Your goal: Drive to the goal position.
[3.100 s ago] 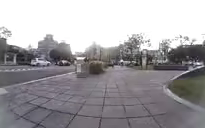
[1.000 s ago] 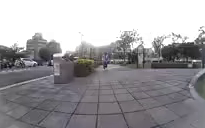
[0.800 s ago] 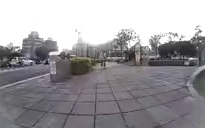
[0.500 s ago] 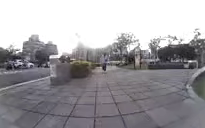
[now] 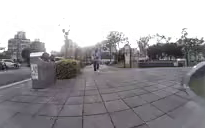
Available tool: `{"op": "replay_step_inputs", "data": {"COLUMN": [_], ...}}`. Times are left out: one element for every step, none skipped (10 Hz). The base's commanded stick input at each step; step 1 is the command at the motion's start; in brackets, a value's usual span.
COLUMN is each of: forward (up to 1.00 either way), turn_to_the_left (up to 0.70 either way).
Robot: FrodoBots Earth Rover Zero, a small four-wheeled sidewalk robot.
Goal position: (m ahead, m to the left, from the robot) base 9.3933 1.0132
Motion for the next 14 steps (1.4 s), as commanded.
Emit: {"op": "replay_step_inputs", "data": {"forward": [0.18, 1.0, 1.0, 1.0, 1.0, 1.0, 1.0, 1.0, 1.0, 1.0, 1.0, 0.7, 0.32, 0.0], "turn_to_the_left": [0.0, 0.0, 0.0, 0.0, 0.0, 0.0, 0.0, 0.0, 0.07, 0.4, 0.4, 0.58, 0.81, 0.82]}}
